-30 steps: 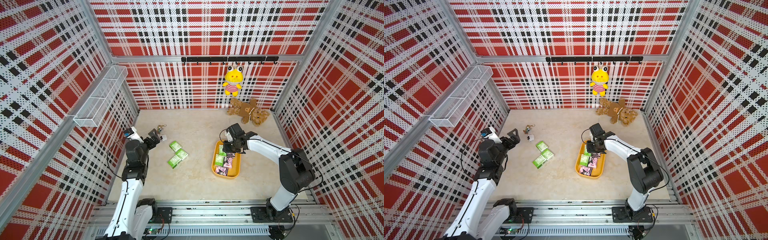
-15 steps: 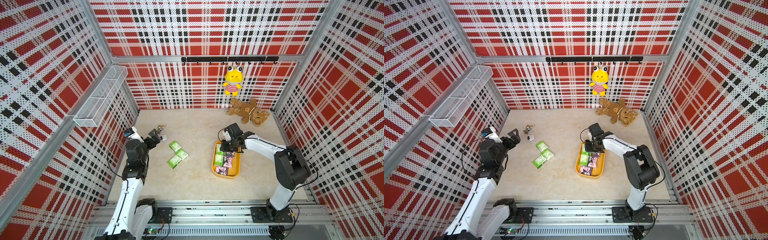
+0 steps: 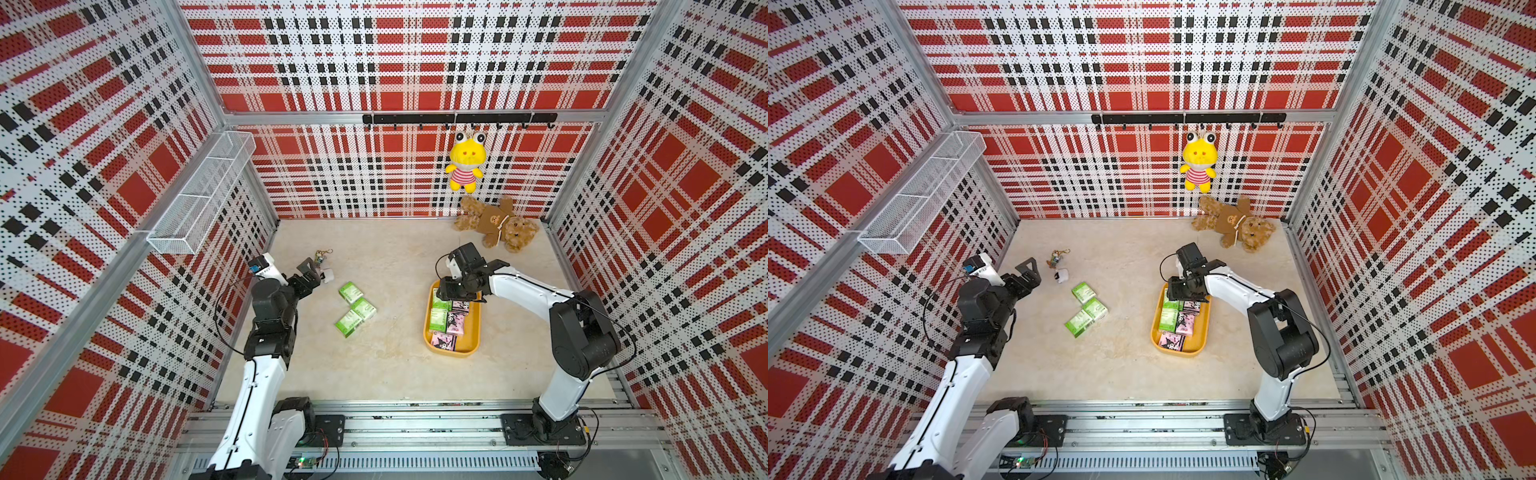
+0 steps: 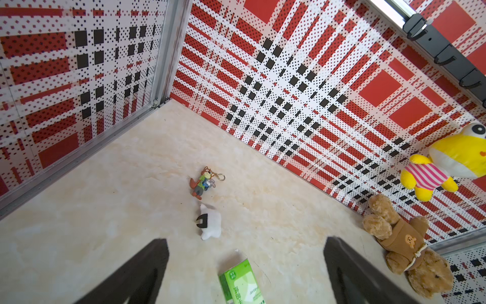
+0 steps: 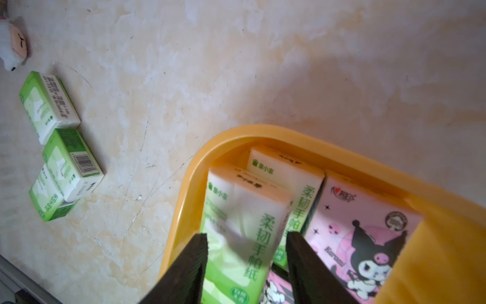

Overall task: Put the pocket tissues into the storage box
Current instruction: Place the pocket tissues in the storage box, then pick up the pocket tissues from the center of the board.

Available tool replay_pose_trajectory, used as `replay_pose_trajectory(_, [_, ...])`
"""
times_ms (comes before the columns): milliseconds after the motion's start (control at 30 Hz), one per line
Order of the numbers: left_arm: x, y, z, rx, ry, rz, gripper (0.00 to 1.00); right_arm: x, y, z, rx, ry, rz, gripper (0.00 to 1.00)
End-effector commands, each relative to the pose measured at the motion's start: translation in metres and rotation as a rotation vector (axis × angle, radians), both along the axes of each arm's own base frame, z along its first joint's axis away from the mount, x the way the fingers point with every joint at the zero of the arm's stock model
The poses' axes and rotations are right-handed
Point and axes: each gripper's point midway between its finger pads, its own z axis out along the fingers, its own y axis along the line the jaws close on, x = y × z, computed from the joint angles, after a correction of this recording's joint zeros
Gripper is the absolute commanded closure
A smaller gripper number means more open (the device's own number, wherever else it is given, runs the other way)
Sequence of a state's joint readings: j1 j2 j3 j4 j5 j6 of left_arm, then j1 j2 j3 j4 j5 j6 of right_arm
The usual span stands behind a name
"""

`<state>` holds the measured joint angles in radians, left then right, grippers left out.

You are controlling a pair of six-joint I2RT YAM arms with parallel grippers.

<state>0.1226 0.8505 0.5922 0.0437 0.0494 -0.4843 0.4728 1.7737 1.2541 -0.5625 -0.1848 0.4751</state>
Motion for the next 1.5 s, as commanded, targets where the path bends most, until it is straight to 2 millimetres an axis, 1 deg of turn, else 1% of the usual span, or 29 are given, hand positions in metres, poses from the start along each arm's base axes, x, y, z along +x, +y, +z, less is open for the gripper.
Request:
replay_pose_trajectory(0, [0.002, -0.002, 0.02, 0.018, -0.045, -0.012, 0.0, 0.004, -0.005, 0.021, -0.024, -0.047, -0.003, 0.43])
replay_pose_trajectory(100, [0.001, -0.003, 0.021, 0.015, -0.047, -0.014, 0.0, 0.007, -0.006, 0.036, -0.019, -0.078, -0.009, 0.43])
replay_pose_trajectory(233, [0.001, -0.002, 0.022, 0.016, -0.047, -0.012, 0.0, 0.012, -0.008, 0.069, -0.018, -0.17, -0.018, 0.4])
replay_pose_trajectory(300, [0.0, -0.003, 0.022, 0.012, -0.05, -0.013, 0.0, 0.013, -0.004, 0.085, -0.04, -0.23, -0.012, 0.39])
replay_pose_trajectory(367, [0.0, -0.003, 0.022, 0.006, -0.049, -0.014, 0.0, 0.007, 0.013, 0.098, -0.066, -0.302, 0.032, 0.35])
replay_pose_trajectory(433, [0.0, -0.004, 0.022, 0.001, -0.05, -0.014, 0.0, 0.001, 0.033, 0.107, -0.097, -0.354, 0.071, 0.29])
replay_pose_trajectory(467, [0.0, -0.004, 0.023, 0.0, -0.052, -0.015, 0.0, -0.001, 0.043, 0.109, -0.102, -0.367, 0.094, 0.28])
replay_pose_trajectory(567, [-0.001, -0.005, 0.025, 0.0, -0.058, -0.014, 0.0, -0.008, 0.083, 0.112, -0.098, -0.395, 0.178, 0.27])
replay_pose_trajectory(667, [-0.001, -0.005, 0.028, -0.001, -0.065, -0.014, 0.0, -0.016, 0.127, 0.103, -0.103, -0.397, 0.284, 0.26])
replay_pose_trajectory(800, [-0.003, -0.006, 0.031, -0.003, -0.069, -0.014, 0.0, -0.029, 0.179, 0.078, -0.121, -0.386, 0.42, 0.21])
replay_pose_trajectory(900, [-0.006, -0.005, 0.031, 0.003, -0.069, -0.007, 0.0, -0.038, 0.208, 0.055, -0.136, -0.355, 0.509, 0.18])
replay_pose_trajectory(933, [-0.006, -0.004, 0.031, 0.006, -0.068, -0.005, 0.0, -0.04, 0.215, 0.047, -0.15, -0.344, 0.533, 0.15])
replay_pose_trajectory(967, [-0.007, -0.004, 0.031, 0.009, -0.067, -0.003, 0.0, -0.042, 0.22, 0.041, -0.158, -0.337, 0.555, 0.05])
replay_pose_trajectory(1000, [-0.007, -0.003, 0.03, 0.012, -0.064, -0.002, 0.0, -0.044, 0.224, 0.032, -0.173, -0.32, 0.577, 0.0])
replay_pose_trajectory(1100, [-0.007, -0.003, 0.029, 0.012, -0.062, 0.0, 0.0, -0.048, 0.229, 0.013, -0.208, -0.298, 0.613, 0.0])
replay_pose_trajectory(1300, [-0.005, -0.003, 0.025, 0.017, -0.049, 0.0, 0.0, -0.053, 0.231, -0.012, -0.243, -0.265, 0.661, 0.0])
replay_pose_trajectory(1467, [-0.004, -0.002, 0.023, 0.023, -0.043, 0.001, 0.0, -0.055, 0.237, -0.03, -0.255, -0.233, 0.704, 0.0])
